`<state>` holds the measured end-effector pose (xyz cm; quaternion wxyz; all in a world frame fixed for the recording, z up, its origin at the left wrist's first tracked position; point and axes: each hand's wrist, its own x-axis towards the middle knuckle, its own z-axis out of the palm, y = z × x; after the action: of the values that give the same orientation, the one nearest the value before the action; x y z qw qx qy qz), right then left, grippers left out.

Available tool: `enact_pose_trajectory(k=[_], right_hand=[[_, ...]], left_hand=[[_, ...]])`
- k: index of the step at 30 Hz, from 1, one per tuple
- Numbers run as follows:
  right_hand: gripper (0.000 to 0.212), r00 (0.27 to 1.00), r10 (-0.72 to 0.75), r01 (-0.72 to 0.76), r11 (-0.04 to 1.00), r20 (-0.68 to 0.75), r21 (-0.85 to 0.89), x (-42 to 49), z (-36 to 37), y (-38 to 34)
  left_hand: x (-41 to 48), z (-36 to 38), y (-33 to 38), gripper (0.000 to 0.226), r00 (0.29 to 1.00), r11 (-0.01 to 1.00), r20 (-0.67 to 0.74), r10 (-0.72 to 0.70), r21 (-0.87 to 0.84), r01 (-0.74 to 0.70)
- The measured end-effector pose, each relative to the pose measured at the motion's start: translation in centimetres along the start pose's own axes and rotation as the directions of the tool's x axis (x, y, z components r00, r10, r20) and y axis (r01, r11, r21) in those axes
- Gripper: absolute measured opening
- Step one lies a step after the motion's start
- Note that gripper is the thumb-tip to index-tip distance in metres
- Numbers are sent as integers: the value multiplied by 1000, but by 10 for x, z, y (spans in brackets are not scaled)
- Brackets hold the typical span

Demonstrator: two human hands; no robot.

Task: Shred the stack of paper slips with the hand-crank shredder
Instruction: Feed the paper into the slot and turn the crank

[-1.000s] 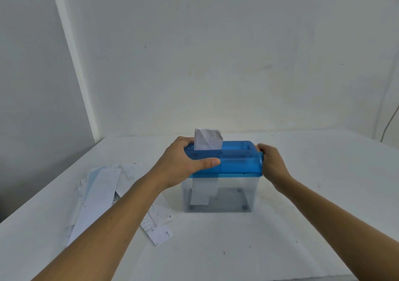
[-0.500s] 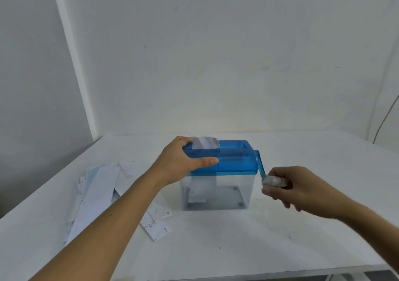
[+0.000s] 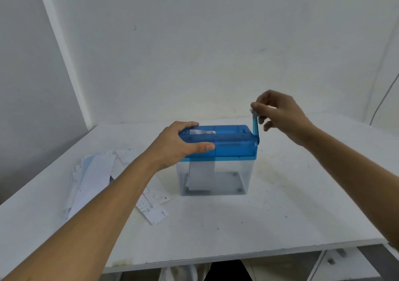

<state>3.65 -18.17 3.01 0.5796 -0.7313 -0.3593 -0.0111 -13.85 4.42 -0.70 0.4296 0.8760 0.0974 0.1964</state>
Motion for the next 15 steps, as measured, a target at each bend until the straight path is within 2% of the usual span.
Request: enact_pose_trajectory(k=[4, 9, 12, 15], right_hand=[[24, 986, 131, -129, 991, -105, 21, 3, 24, 27], [31, 961, 227, -241, 968, -160, -74, -15, 45, 50], [22, 950, 281, -300, 942, -136, -149, -33, 50, 58], [27, 944, 318, -330, 923, -91, -199, -54, 50, 62]], left_hand=[[0, 2, -2, 94, 1000, 1000, -16, 7, -27, -8], [1, 4, -5, 94, 999, 999, -38, 20, -41, -21], [2, 6, -9, 93, 998, 997, -60, 28, -69, -32], [2, 8, -9, 91, 997, 997, -72, 34, -62, -38]])
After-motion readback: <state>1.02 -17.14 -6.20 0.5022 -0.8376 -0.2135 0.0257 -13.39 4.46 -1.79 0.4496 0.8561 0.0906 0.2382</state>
